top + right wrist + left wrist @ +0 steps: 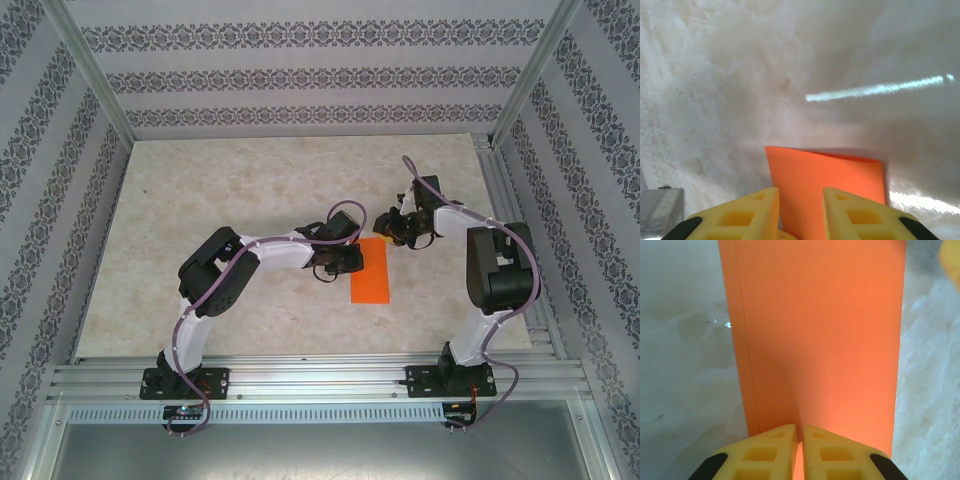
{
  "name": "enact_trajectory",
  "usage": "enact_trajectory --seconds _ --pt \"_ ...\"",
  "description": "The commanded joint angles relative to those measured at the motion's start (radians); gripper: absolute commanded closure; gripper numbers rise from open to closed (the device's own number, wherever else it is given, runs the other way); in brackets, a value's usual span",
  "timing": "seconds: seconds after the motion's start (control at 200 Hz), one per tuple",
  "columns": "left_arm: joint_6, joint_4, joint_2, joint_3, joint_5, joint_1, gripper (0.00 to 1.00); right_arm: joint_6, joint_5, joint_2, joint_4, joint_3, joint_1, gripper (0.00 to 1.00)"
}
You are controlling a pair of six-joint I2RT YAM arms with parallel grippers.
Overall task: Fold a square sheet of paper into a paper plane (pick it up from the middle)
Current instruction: Fold the square sheet of paper in half at the center of the table, then rotate the square sheet of paper at the center of the table.
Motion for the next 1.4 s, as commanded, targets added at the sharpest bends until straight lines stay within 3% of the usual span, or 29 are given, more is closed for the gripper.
enact_trajectory --seconds 0.0,0.355,0.459,0.604,0.899,1.133,1.393 --pt "0.025 -0.115 0.047 -0.004 -0.035 -0.014 0.85 -0.007 -0.022 0.045 0.022 0.02 -0.006 0.71" --pt "0.027 -0.123 0.045 -0.004 -0.037 -0.014 0.85 0.0 0.022 0.15 0.06 -0.01 -0.015 0.71" --pt "0.028 -0.123 0.04 -0.003 -0.037 -0.014 0.84 -0.011 -0.005 0.084 0.036 -0.001 -0.022 0.69" --pt "0.029 -0.117 -0.011 -0.006 -0.032 -0.012 0.79 -0.034 0.051 -0.09 -0.048 -0.024 -0.024 0.61" --pt "0.031 -0.084 -0.236 -0.077 -0.089 0.007 0.6 0.021 0.136 -0.325 -0.021 -0.273 0.007 0.51" --pt "-0.013 -0.071 -0.362 -0.228 -0.172 0.048 0.59 0.06 0.157 -0.339 0.03 -0.346 0.07 0.47" --pt "-0.043 -0.056 -0.401 -0.303 -0.179 0.073 0.59 0.078 0.177 -0.289 0.055 -0.349 0.12 0.47"
